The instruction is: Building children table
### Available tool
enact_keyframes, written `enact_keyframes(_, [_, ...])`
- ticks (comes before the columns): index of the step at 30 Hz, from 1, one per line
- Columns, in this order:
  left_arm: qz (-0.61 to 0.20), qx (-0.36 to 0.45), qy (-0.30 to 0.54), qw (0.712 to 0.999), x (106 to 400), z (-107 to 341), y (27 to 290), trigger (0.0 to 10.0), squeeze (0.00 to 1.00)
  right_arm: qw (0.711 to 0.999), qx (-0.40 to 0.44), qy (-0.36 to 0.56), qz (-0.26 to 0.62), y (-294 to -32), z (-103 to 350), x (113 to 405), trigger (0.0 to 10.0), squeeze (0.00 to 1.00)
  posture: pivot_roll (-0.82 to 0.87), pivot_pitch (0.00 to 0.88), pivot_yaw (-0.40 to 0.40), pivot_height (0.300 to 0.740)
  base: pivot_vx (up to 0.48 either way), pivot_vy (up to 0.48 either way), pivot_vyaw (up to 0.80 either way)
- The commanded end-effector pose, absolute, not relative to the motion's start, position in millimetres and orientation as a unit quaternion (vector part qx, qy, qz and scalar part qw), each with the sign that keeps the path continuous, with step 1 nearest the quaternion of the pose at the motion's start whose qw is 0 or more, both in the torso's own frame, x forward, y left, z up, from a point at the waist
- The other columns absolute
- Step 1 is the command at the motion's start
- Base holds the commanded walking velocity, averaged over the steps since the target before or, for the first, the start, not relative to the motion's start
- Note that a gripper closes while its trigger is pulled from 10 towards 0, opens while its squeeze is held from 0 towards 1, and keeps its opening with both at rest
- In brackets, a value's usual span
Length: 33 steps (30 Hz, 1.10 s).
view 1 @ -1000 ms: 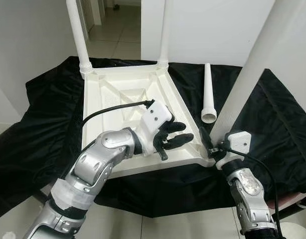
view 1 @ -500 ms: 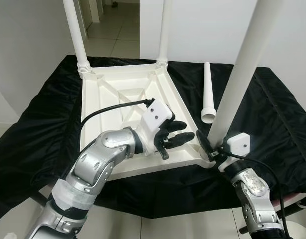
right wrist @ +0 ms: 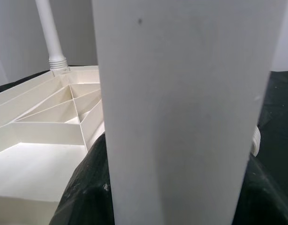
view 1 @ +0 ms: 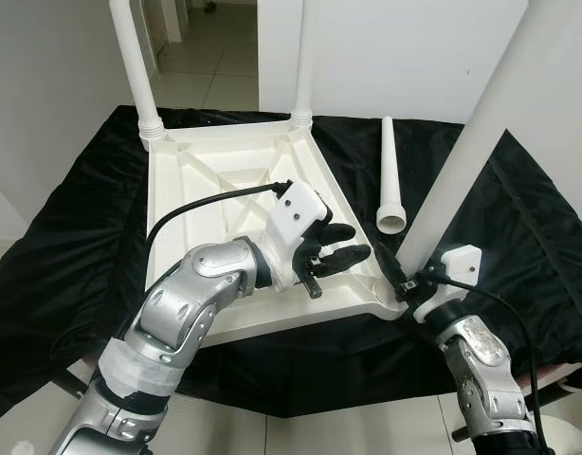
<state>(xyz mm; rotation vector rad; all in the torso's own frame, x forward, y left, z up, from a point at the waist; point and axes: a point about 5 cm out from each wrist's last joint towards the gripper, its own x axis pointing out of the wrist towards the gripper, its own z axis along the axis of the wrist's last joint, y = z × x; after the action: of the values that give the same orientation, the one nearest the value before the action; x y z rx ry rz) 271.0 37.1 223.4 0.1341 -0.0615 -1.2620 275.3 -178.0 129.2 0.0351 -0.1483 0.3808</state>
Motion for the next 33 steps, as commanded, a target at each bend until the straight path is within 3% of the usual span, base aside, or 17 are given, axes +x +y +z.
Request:
enact_keyframes(1, [-0.567, 0.069, -0.035, 0.820, 272.9, 228.0, 38.0, 10.0, 0.00, 0.979, 0.052, 0.035, 0.193, -168.9, 88.0, 266.1, 10.0, 0.00, 0.00, 0.063, 0.014, 0.740, 0.000, 0.000, 0.00])
enact_keyframes(6, [-0.566, 0.068, -0.036, 0.821, 272.7, 228.3, 38.4, 10.0, 0.00, 0.981, 0.058, 0.037, 0.181, -168.8, 86.1, 264.9, 10.0, 0.00, 0.00, 0.064, 0.013, 0.740, 0.000, 0.000, 0.00])
enact_keyframes(14, [-0.562, 0.067, -0.038, 0.824, 273.7, 229.4, 39.2, 10.0, 0.00, 0.984, 0.013, -0.044, 0.172, -167.0, 90.9, 251.6, 10.0, 0.00, 0.00, 0.063, 0.012, 0.740, 0.000, 0.000, 0.00])
enact_keyframes(26, [-0.561, 0.067, -0.040, 0.824, 274.9, 230.6, 39.3, 10.0, 0.00, 0.986, 0.016, -0.045, 0.157, -165.4, 82.8, 244.6, 10.0, 0.00, 0.00, 0.063, 0.016, 0.740, 0.000, 0.000, 0.00])
enact_keyframes(33, [-0.561, 0.070, -0.041, 0.824, 276.0, 231.8, 39.1, 10.0, 0.00, 0.982, -0.025, -0.039, 0.181, -163.1, 80.1, 245.0, 10.0, 0.00, 0.00, 0.061, 0.017, 0.740, 0.000, 0.000, 0.00])
